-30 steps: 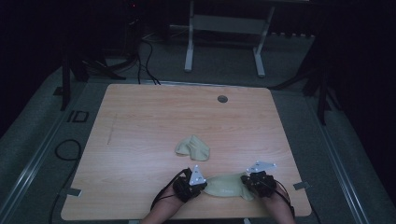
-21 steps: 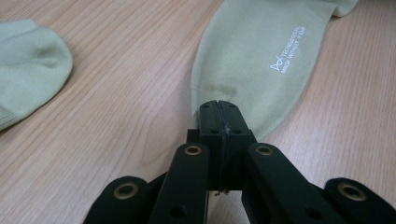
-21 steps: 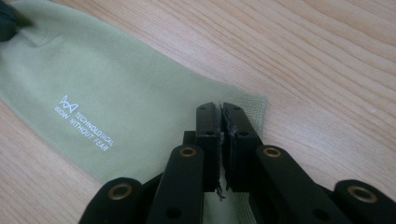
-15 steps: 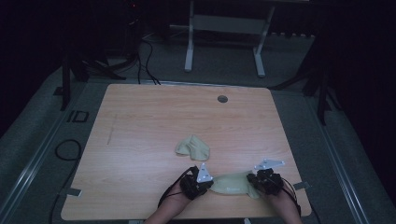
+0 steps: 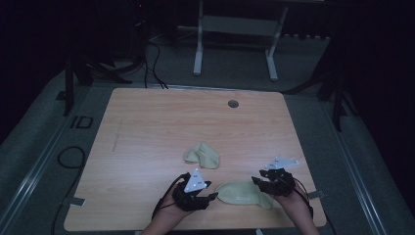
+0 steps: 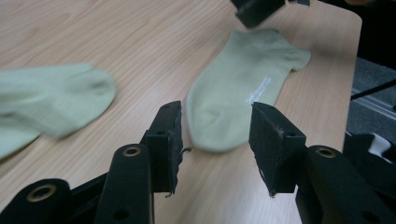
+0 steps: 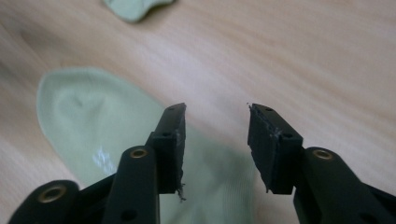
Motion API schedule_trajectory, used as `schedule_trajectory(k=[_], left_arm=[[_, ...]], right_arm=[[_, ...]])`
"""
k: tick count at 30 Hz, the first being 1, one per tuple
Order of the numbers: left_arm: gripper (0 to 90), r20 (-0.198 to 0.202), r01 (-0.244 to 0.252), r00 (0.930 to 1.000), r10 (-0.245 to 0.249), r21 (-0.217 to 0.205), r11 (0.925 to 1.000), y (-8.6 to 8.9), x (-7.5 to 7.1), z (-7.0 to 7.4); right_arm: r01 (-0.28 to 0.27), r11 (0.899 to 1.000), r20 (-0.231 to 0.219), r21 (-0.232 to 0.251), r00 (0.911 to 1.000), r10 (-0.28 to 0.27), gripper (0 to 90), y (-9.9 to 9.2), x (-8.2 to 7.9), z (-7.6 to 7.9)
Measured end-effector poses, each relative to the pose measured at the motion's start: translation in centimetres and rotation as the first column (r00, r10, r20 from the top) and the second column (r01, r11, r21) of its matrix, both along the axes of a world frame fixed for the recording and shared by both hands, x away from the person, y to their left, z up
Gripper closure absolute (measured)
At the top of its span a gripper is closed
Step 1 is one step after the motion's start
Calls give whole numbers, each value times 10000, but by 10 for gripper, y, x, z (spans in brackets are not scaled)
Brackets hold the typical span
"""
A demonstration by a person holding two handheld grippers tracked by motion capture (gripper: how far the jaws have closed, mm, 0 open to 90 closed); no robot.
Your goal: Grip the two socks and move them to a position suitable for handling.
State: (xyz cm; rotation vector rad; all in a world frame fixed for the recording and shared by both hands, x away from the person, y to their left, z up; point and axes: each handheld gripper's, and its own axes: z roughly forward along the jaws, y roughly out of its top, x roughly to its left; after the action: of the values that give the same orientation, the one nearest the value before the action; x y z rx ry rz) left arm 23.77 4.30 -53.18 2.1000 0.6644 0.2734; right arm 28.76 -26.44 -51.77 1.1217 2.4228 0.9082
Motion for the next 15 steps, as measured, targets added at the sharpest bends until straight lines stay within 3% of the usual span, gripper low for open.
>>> schedule_trajectory(k=[3, 8, 15], left_arm=[[550, -138, -189, 9997, 193, 233, 9995, 18, -4, -6], [550, -504, -825, 9952, 834, 192, 9964, 47, -15, -22], [550, -600, -1144, 9915, 1157, 249, 9931, 63, -22, -27]], right_arm=[[-65, 10000, 151, 54, 9999, 65, 519, 7, 8, 6], [-282, 9995, 300, 170, 9992, 277, 482, 25, 24, 16], [-700, 9975, 200, -30, 9973, 700, 482, 55, 44, 19]])
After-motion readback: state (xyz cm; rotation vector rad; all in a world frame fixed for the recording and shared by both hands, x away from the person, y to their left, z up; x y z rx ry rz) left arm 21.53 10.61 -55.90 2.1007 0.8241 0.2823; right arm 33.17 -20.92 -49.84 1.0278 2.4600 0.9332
